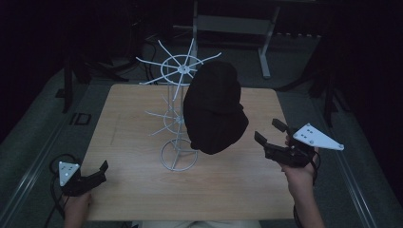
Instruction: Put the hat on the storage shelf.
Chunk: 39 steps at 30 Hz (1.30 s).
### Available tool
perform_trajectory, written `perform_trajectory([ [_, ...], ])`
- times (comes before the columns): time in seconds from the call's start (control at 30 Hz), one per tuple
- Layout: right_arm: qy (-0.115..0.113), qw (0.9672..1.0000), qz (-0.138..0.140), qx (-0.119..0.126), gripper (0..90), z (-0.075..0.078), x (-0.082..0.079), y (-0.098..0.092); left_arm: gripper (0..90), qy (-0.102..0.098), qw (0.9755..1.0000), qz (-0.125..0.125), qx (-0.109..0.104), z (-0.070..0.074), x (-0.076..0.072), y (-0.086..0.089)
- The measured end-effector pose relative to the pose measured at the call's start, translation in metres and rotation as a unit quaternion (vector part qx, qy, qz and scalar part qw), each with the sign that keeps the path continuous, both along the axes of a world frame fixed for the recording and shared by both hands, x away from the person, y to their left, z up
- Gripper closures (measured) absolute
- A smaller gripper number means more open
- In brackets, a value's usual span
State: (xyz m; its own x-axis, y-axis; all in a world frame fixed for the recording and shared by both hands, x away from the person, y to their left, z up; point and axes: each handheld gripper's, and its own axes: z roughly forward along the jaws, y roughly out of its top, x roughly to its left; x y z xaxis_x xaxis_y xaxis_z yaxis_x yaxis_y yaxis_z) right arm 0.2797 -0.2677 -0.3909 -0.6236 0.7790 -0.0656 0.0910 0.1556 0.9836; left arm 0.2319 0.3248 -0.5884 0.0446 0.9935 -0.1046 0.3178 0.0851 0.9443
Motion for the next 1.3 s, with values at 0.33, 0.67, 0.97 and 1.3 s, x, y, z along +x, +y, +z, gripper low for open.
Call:
perform_trajectory([
  [0.33,0.027,0.9986,-0.045,-0.011,14.4,-0.053,0.017,-0.026,1.4,0.001,1.0000,-0.001,0.000,0.000,0.000,0.000],
  [0.67,0.052,0.9960,-0.064,-0.034,14.0,-0.113,0.034,-0.043,1.4,0.001,1.0000,-0.001,0.000,0.000,0.000,0.001],
  [0.97,0.075,0.9920,-0.100,-0.021,14.3,-0.147,0.041,-0.074,1.5,0.001,1.0000,-0.001,-0.001,0.000,0.000,0.001],
  [1.3,0.089,0.9841,-0.150,-0.035,14.4,-0.169,0.033,-0.105,1.4,0.001,1.0000,-0.001,-0.001,0.000,0.000,0.001],
])
